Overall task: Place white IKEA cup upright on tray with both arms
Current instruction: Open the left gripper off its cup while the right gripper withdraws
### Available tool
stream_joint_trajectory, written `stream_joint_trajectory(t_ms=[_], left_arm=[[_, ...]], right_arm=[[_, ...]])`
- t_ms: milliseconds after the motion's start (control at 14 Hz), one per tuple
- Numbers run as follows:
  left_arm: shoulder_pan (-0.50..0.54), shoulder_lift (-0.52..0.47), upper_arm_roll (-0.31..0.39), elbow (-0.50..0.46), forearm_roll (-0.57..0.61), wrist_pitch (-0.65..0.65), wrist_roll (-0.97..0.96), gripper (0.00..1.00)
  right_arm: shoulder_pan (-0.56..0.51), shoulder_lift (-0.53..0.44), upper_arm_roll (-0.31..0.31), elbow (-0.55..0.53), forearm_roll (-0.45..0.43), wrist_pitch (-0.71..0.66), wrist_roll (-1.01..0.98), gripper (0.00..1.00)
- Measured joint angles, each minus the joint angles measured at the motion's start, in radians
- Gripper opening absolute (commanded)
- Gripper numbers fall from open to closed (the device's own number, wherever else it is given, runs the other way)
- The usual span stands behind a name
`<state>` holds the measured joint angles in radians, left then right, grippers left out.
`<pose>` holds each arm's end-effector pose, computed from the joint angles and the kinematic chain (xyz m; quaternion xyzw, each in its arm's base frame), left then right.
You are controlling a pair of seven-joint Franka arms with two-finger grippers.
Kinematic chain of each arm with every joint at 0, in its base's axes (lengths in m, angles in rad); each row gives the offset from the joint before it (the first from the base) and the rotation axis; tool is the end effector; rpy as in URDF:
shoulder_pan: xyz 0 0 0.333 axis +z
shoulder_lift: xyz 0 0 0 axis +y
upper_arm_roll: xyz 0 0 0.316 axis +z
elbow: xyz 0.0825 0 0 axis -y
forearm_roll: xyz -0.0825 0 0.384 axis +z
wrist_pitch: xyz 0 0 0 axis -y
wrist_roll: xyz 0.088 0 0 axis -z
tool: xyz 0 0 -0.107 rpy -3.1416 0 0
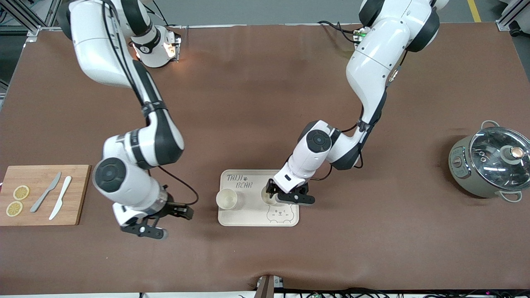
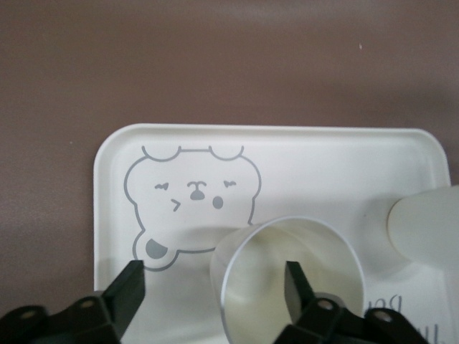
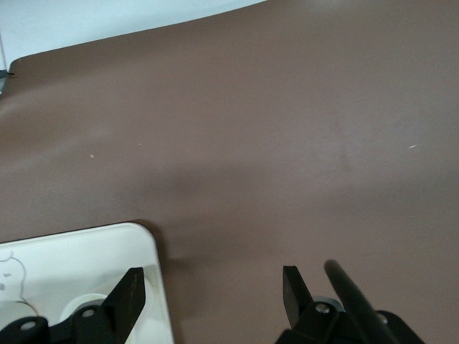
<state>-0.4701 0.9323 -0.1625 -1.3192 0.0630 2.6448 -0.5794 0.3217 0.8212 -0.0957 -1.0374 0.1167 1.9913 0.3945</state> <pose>0.6456 -0.4313 0.2185 0.9789 -0.0054 0.1440 0.1449 0.7526 0.2071 0.3652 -0.9937 0.0866 -0.0581 0.0405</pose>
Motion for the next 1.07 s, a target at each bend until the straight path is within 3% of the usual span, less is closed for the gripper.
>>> stream_joint_trajectory(t_ms=[214,429,714,1071], left_arm=[[0.011,-0.031,0.000,0.010,-0.040,-0.072,-0.045,1.00],[0.064,-0.117,0.002,0.026,-0.051,-0.273,0.000,1.00],[0.201,-0.266,0.011,0.029,-0.051,-0.512,0.286,1.00],[0.441,-0.423,0.017,0.030,-0.045,-0.707,0.563,1.00]], right_arm=[[-0.063,-0.047,0.000,0.001,0.001,-0.031,-0.085,1.00],[-0.122,-0.091,-0.002,0.001,0.002,-0.113,-0.203,1.00],[-0.205,-0.160,-0.004,-0.028,0.002,-0.179,-0.347,1.00],[-0.257,-0.334,-0.006,-0.210,0.002,-0.184,-0.422,1.00]])
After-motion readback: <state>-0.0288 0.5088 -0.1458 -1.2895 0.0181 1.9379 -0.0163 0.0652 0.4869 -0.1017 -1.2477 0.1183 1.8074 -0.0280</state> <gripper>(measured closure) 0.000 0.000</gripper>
